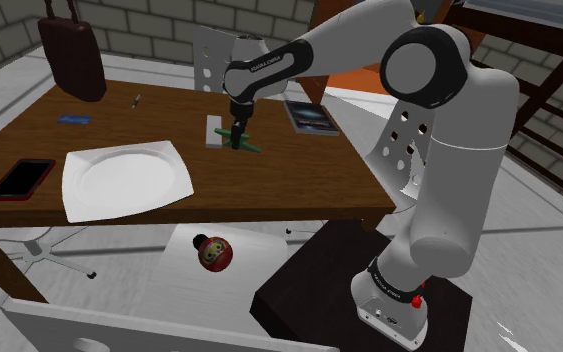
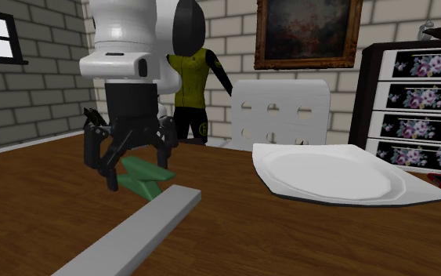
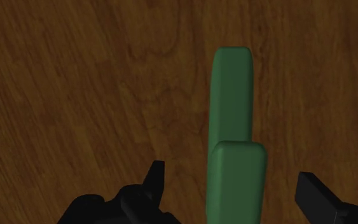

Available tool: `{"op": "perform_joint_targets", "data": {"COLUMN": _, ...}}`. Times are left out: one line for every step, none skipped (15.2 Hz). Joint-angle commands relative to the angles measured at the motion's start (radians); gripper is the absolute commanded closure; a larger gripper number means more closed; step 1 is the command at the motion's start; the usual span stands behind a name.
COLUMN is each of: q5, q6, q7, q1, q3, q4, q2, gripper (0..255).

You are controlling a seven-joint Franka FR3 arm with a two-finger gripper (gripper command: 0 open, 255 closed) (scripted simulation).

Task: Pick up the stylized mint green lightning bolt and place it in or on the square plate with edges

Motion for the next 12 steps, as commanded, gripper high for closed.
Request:
{"op": "perform_joint_targets", "data": {"q5": 0.0, "q6": 0.001, "q7": 0.0, "q1": 0.0, "q3": 0.0, "q4": 0.0, "q2": 0.001, "gripper": 0}}
{"op": "perform_joint_targets", "data": {"q5": 0.0, "q6": 0.001, "q7": 0.0, "q1": 0.0, "q3": 0.0, "q4": 0.0, "q2": 0.001, "gripper": 0}}
{"op": "perform_joint_targets", "data": {"q5": 0.0, "q6": 0.001, "q7": 0.0, "q1": 0.0, "q3": 0.0, "q4": 0.0, "q2": 0.001, "gripper": 0}}
{"op": "perform_joint_targets", "data": {"q5": 0.0, "q6": 0.001, "q7": 0.0, "q1": 0.0, "q3": 0.0, "q4": 0.0, "q2": 0.001, "gripper": 255}}
{"op": "perform_joint_targets", "data": {"q5": 0.0, "q6": 0.001, "q7": 0.0, "q1": 0.0, "q3": 0.0, "q4": 0.0, "q2": 0.001, "gripper": 255}}
{"op": "perform_joint_targets", "data": {"q5": 0.0, "q6": 0.001, "q7": 0.0, "q1": 0.0, "q3": 0.0, "q4": 0.0, "q2": 0.001, "gripper": 255}}
{"op": "perform_joint_targets", "data": {"q5": 0.0, "q6": 0.001, "q7": 0.0, "q1": 0.0, "q3": 0.0, "q4": 0.0, "q2": 0.001, "gripper": 255}}
{"op": "perform_joint_targets", "data": {"q5": 0.0, "q6": 0.001, "q7": 0.0, "q1": 0.0, "q3": 0.0, "q4": 0.0, "q2": 0.001, "gripper": 255}}
{"op": "perform_joint_targets", "data": {"q5": 0.0, "q6": 0.001, "q7": 0.0, "q1": 0.0, "q3": 0.0, "q4": 0.001, "q2": 0.001, "gripper": 255}}
{"op": "perform_joint_targets", "data": {"q5": 0.0, "q6": 0.001, "q7": -0.001, "q1": 0.0, "q3": 0.0, "q4": 0.0, "q2": 0.001, "gripper": 255}}
{"op": "perform_joint_targets", "data": {"q5": 0.0, "q6": 0.001, "q7": -0.001, "q1": 0.0, "q3": 0.0, "q4": 0.001, "q2": 0.001, "gripper": 255}}
{"op": "perform_joint_targets", "data": {"q5": 0.0, "q6": 0.001, "q7": 0.0, "q1": 0.0, "q3": 0.0, "q4": 0.0, "q2": 0.001, "gripper": 255}}
